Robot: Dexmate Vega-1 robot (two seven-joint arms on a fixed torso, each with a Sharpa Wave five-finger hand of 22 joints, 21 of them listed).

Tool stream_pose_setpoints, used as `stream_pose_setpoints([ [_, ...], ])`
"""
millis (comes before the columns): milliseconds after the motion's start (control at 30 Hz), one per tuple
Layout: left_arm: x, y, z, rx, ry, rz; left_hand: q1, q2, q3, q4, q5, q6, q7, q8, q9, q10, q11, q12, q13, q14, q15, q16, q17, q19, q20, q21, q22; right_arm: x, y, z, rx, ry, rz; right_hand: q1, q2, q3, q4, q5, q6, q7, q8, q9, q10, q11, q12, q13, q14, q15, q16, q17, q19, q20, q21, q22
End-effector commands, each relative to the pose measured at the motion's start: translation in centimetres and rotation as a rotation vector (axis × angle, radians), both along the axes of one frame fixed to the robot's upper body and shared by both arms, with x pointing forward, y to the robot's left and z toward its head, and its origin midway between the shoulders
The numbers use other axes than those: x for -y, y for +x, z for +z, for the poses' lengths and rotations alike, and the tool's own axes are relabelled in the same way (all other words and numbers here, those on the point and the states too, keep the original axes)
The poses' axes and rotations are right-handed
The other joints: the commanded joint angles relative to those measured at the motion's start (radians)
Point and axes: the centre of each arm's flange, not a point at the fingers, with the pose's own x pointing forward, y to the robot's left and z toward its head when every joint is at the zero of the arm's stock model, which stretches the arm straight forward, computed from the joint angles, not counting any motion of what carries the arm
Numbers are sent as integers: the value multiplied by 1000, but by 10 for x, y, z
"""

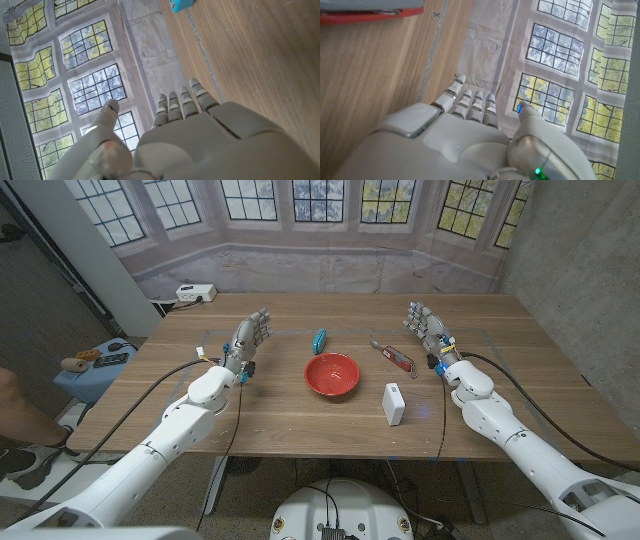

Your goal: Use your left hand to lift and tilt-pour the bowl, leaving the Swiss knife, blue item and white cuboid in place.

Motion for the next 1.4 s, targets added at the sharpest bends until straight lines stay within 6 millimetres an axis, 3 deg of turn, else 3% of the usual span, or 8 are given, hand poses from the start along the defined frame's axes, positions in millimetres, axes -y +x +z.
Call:
stream_pose_setpoints([
  [33,8,-19,-2,-15,36,56,136,116,2,-20,9,22,1,12,4,26,-6,9,5,33,-1,9,5,19,5,8,6,5,-5,2,15,-9,6,16,3,4,-6,-2,5,2,3,2,9,-2,3,3,10,-34,7,3,9,-41,2,4],
  [400,12,-37,9,-49,121,115,164,115,-21,-53,20,100,20,23,6,110,-4,27,11,147,-3,45,22,77,33,27,12,7,-14,0,20,-14,6,20,3,5,-13,-3,6,3,3,2,9,-1,3,3,12,-34,9,3,13,-41,3,4],
  [733,16,-49,20,-90,225,166,184,109,-42,-68,28,163,28,32,8,176,-2,47,24,220,-15,80,42,112,41,41,18,10,-20,5,35,-19,-2,23,3,6,-19,-5,8,5,3,2,9,-3,2,3,12,-35,9,4,15,-40,3,4],
  [1033,21,-57,24,-110,279,204,224,88,-51,-90,40,209,18,39,10,218,-24,61,34,271,-31,103,50,144,39,54,20,14,-19,7,39,-17,1,25,4,7,-23,-6,9,5,3,2,9,-3,2,3,14,-35,11,4,17,-40,3,4],
  [1167,25,-59,26,-111,296,214,265,81,-51,-96,52,246,15,46,11,247,-29,71,40,299,-42,117,55,167,41,64,21,18,-18,6,37,-13,1,26,5,6,-24,-7,10,4,3,2,9,-3,2,3,14,-36,11,4,18,-40,4,4],
  [1400,33,-60,33,-101,331,230,336,72,-53,-99,68,309,-9,57,12,304,-62,87,47,343,-76,142,63,192,34,75,21,27,-19,3,36,0,-3,26,5,6,-26,-8,11,6,3,2,9,-3,2,3,16,-35,13,5,21,-40,4,4],
])
